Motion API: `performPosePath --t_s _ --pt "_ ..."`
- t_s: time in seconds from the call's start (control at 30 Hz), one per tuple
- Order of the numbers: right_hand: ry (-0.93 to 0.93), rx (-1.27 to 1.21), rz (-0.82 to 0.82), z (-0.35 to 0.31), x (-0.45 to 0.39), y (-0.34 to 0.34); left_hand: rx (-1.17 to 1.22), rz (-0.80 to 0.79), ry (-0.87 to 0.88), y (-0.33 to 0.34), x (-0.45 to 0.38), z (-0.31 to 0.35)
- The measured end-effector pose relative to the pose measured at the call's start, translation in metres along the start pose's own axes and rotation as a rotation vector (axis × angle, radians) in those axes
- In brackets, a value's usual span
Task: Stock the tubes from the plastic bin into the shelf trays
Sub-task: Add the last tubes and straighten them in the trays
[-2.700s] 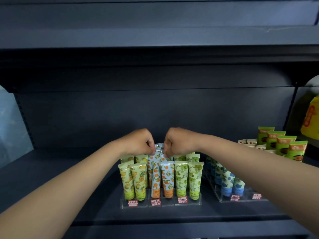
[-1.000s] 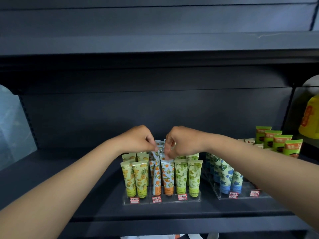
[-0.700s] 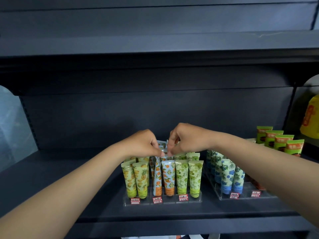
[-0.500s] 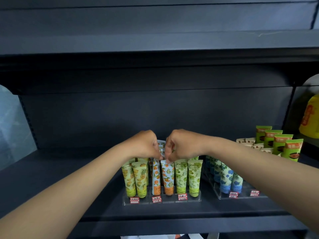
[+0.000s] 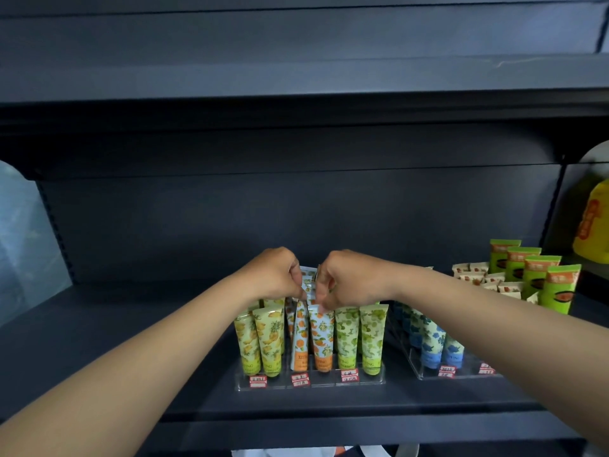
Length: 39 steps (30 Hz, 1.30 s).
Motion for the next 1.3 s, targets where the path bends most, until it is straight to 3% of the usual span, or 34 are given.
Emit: performPosePath --t_s 0.63,0.97,1.3 --pt "-0.036 -0.031 0.055 0.0 0.004 0.0 -0.02 -0.073 -0.097 0.014 -0.003 -0.006" --pt "-0.036 -0.012 0.079 0.0 0.007 -0.001 0.045 -0.032 0.005 -0.001 0.017 0.001" --pt "-0.021 -0.022 0.053 0.0 0.005 0.001 0.039 -0.089 0.039 0.0 0.018 -0.002"
Point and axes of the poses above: each hand's wrist, its own x-axis away from the middle knuckle, its own y-axis out of the palm, z = x × y, the point moved 9 cm from there along -x, towards the middle knuckle, and after that the axes turned 8 degrees about -x, right-handed, at the moved point
